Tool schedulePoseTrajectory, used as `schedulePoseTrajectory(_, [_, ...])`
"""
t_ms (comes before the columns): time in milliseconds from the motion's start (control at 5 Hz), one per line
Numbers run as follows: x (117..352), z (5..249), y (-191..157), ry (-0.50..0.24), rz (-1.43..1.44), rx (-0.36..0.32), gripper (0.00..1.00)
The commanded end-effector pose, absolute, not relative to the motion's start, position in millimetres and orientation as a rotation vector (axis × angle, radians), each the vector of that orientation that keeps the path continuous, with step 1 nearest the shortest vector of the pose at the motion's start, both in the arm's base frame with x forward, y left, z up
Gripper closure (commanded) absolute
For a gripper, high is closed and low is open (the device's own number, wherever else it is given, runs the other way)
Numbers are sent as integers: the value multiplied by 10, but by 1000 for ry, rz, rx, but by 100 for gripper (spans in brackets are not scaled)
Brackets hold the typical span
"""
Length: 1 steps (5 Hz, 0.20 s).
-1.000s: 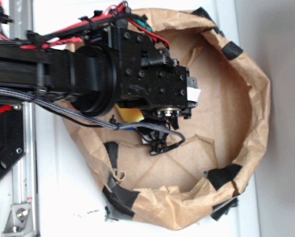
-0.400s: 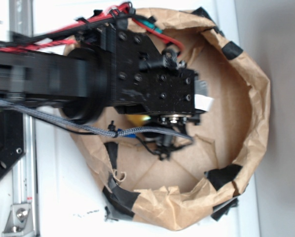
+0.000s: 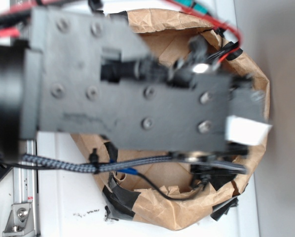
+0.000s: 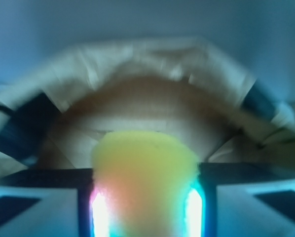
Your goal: Grab the green sponge.
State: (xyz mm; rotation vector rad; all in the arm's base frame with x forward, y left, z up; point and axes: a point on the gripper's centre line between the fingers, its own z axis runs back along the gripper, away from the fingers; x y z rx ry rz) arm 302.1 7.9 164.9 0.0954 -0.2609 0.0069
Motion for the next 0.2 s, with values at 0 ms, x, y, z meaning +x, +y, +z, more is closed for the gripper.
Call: schedulePoseTrajectory(0, [3010,1850,109,-309,-4,127,100])
